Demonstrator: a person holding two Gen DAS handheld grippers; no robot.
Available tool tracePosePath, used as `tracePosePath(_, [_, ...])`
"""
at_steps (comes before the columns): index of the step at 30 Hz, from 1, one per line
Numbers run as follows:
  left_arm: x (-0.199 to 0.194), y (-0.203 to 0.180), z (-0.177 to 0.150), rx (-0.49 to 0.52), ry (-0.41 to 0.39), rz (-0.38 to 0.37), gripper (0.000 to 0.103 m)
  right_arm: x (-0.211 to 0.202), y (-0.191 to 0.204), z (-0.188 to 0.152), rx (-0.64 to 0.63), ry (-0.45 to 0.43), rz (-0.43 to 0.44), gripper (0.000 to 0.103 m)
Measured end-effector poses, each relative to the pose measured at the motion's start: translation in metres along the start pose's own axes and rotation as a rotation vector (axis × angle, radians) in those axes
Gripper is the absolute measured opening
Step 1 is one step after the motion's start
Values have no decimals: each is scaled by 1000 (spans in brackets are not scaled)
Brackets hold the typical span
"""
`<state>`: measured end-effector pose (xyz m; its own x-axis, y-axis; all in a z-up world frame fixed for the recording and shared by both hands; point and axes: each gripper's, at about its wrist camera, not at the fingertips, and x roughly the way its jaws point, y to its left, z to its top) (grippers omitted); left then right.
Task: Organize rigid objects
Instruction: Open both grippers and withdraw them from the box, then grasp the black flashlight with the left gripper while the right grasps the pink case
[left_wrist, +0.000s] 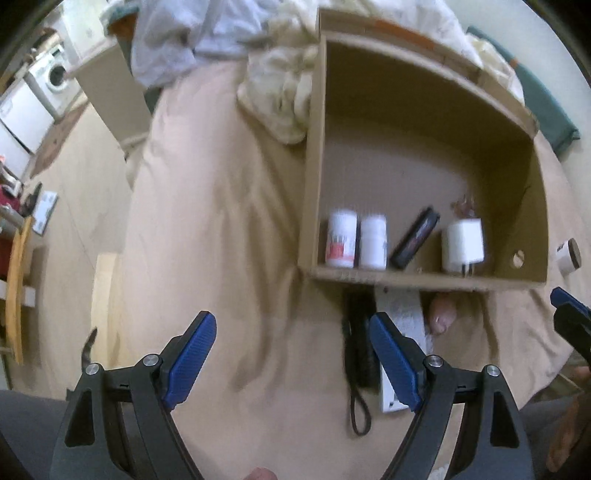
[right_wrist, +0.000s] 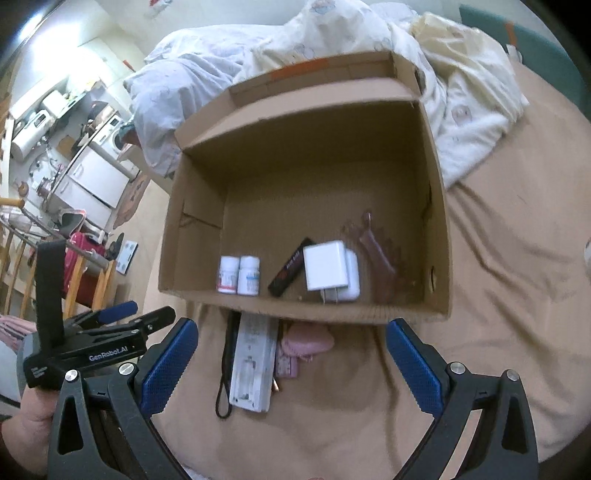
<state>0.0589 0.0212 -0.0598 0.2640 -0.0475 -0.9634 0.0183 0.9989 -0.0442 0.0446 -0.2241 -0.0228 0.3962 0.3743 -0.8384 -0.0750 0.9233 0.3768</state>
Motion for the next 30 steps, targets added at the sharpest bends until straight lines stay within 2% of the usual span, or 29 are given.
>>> tracePosePath(2, [11, 0, -2, -6, 46, -11, 81, 5, -3, -3, 27, 17, -6, 103])
tracePosePath(4, [24, -2, -2, -18, 94, -28, 72, 8, -4, -4, 37, 27, -10, 103])
tracePosePath(8, [49, -13, -3, 21, 150, -14, 71, 13, -6, -5, 37, 40, -16, 103])
tracePosePath(11, [64, -20, -2, 25, 194, -54, 71, 16, -12, -6, 60, 52, -22, 103])
tracePosePath(13, [72, -24, -3, 24, 212, -49, 72, 15, -14, -5, 66, 52, -22, 103])
tracePosePath(19, [85, -29, -4, 4, 242, -92, 73, 16, -12, -9, 47, 61, -22, 103])
tracePosePath(21, [90, -31, -5, 9, 242, -77, 73, 17, -12, -8, 46, 62, -23, 103])
tracePosePath(23, [93, -38, -7, 43, 237, -36, 67, 19, -13, -7, 50, 66, -25, 103])
tracePosePath(25, [92, -43, -13, 71, 223, -7, 48, 21, -12, -8, 51, 73, -27, 103])
tracePosePath(27, [91, -45, -14, 81, 218, 9, 36, 23, -12, -8, 45, 82, -31, 103])
tracePosePath(28, [90, -43, -14, 76, 219, 4, 25, 24, -11, -9, 42, 86, -33, 103])
tracePosePath(29, [88, -39, -13, 69, 220, 1, 19, 25, -11, -9, 41, 92, -35, 103])
tracePosePath(30, [86, -36, -13, 64, 219, 1, 19, 27, -11, -10, 43, 102, -31, 103])
